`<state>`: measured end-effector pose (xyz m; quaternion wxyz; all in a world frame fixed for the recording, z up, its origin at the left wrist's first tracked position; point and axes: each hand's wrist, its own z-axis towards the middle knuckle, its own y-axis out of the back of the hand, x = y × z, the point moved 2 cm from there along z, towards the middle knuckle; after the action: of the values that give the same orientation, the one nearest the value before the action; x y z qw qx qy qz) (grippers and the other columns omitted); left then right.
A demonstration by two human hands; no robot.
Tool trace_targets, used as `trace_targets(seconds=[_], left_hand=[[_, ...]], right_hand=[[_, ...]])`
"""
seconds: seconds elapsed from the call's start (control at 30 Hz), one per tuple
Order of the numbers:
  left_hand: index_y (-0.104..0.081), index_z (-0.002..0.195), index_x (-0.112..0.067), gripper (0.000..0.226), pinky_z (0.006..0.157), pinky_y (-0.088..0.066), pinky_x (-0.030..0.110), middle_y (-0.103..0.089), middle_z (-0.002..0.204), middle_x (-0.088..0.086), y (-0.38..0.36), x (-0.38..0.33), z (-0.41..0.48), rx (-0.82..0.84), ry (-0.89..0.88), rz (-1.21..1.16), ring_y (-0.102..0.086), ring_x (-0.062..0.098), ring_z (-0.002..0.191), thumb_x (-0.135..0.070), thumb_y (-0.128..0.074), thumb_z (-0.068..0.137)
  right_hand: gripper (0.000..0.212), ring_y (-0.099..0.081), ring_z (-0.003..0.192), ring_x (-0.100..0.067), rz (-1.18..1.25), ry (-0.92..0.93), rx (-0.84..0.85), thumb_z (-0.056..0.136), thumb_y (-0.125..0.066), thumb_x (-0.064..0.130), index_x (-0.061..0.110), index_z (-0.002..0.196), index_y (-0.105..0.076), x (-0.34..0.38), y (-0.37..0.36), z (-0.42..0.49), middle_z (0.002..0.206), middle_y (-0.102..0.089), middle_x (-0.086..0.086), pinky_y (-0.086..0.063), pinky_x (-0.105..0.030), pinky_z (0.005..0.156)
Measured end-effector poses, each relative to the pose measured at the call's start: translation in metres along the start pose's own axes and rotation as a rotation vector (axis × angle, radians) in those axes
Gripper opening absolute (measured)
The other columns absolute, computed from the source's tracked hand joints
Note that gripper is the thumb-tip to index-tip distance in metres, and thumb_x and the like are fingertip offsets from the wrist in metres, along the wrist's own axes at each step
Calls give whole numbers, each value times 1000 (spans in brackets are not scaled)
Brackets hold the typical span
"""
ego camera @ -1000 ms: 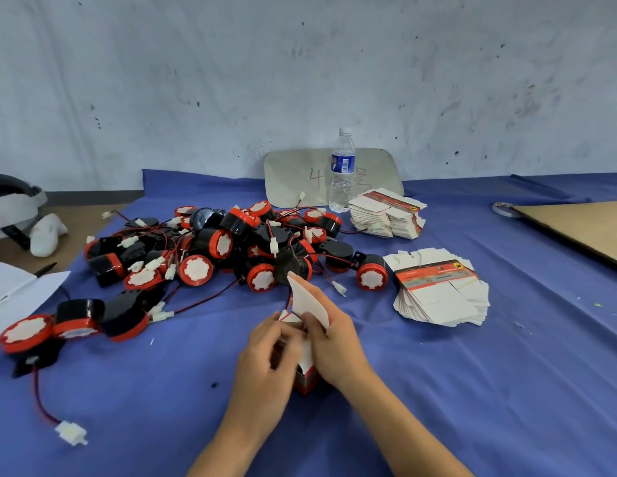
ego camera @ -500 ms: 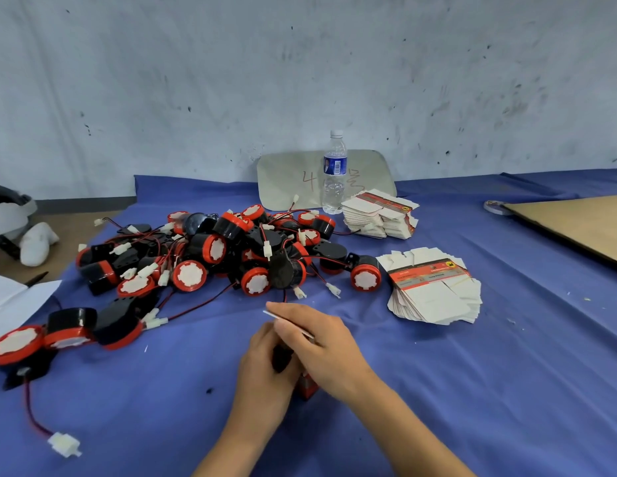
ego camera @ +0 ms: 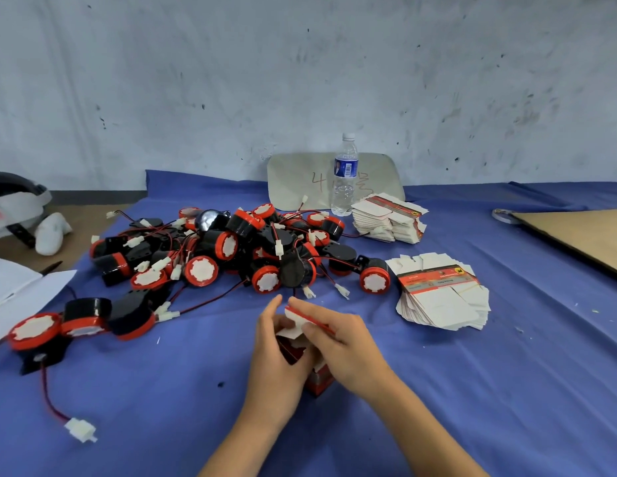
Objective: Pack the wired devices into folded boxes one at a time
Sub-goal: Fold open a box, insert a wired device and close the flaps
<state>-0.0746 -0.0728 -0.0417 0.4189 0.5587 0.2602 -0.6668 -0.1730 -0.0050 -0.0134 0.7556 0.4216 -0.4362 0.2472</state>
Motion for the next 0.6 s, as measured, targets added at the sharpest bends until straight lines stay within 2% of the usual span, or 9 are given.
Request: trace_targets(seconds=[0.1, 0.17, 0.23, 0.33, 0.4, 0.5, 0.6], left_hand=[[-26, 136, -41, 84, 87, -45, 9, -43, 136, -10, 7, 2, 3, 132, 7, 50, -51, 2, 119, 1, -72, 79], [-19, 137, -49, 96, 87, -45, 9, -32, 138, -18, 12, 3, 2, 280, 25, 50, -43, -5, 125, -2, -77, 76], [-7, 137, -55, 110, 82, -44, 6, -24, 138, -21, 16, 3, 1, 350, 25, 69, -38, -9, 126, -5, -81, 72], [13, 133, -60, 130, 77, -39, -2, -8, 147, -21, 18, 2, 2, 349, 28, 93, -23, -1, 135, -4, -85, 68], [19, 128, -64, 136, 77, -40, -1, -15, 150, -18, 21, 2, 5, 373, 55, 67, -28, -1, 134, -4, -86, 66], [23, 124, -69, 138, 84, -51, 15, -44, 143, -13, 24, 4, 7, 417, 89, 56, -55, 0, 117, -5, -85, 67], [28, 121, -72, 138, 84, -53, 18, -55, 133, -14, 25, 4, 8, 409, 95, 107, -61, 0, 107, -12, -85, 67]], right_hand=[[34, -48, 125, 7, -22, 41, 107, 97, -55, 10, 23, 129, -61, -2, -2, -2, 129, -61, 13, -39, -21, 107], [37, -37, 134, 7, -77, 54, 146, 97, -56, 11, 25, 130, -60, -4, -4, -3, 136, -56, 16, -31, -22, 113], [39, -32, 137, 8, -151, 66, 175, 96, -56, 13, 30, 131, -58, -5, -4, -4, 138, -51, 21, -28, -21, 114], [37, -28, 134, 15, -280, 99, 172, 97, -56, 18, 34, 130, -58, -3, -6, -5, 134, -46, 32, -28, -17, 112], [35, -26, 132, 18, -340, 116, 150, 98, -55, 22, 37, 129, -59, -1, -8, -6, 133, -45, 34, -30, -15, 110], [34, -28, 135, 12, -438, 139, 104, 99, -53, 26, 41, 129, -58, 2, -11, -8, 134, -42, 35, -34, -17, 107], [33, -30, 132, 12, -436, 141, 45, 99, -53, 23, 39, 126, -60, 4, -12, -9, 130, -42, 35, -34, -14, 105]])
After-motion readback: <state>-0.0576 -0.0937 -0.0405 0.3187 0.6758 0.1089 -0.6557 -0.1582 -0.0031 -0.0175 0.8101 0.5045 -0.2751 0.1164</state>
